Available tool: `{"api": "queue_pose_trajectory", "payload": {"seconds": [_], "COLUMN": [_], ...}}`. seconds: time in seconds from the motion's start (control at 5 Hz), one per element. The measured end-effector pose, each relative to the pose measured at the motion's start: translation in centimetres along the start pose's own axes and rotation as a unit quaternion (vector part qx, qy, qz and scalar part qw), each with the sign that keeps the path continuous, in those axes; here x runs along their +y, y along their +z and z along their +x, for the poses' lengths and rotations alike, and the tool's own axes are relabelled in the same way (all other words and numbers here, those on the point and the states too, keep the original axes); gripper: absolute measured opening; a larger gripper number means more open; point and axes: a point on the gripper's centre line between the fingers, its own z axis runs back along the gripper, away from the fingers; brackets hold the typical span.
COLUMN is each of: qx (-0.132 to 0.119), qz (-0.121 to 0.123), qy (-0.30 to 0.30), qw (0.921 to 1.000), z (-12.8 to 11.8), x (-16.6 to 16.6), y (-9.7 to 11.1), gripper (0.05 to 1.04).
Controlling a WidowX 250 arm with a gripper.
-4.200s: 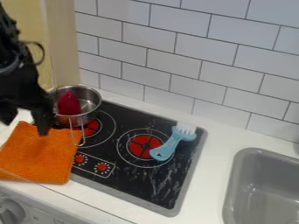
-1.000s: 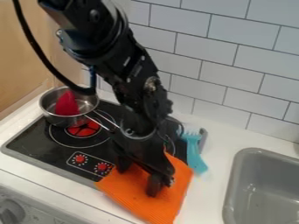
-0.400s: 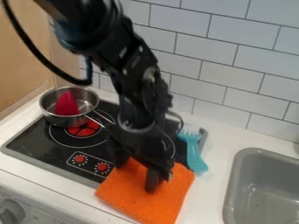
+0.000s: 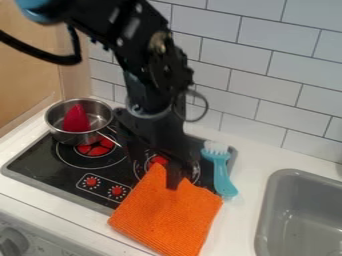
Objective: Move the orange cloth to the right corner of the stove
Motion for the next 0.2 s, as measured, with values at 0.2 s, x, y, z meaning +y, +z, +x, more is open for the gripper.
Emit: {"api": "queue_pose_trajectory", "payload": {"seconds": [0.2], "qx": [-0.001], "qz": [0.0], "qy": [0.001], "qw": [1.0], "z": [0.01], "x": [0.04], "y": [0.06], "gripper": [0.999]}}
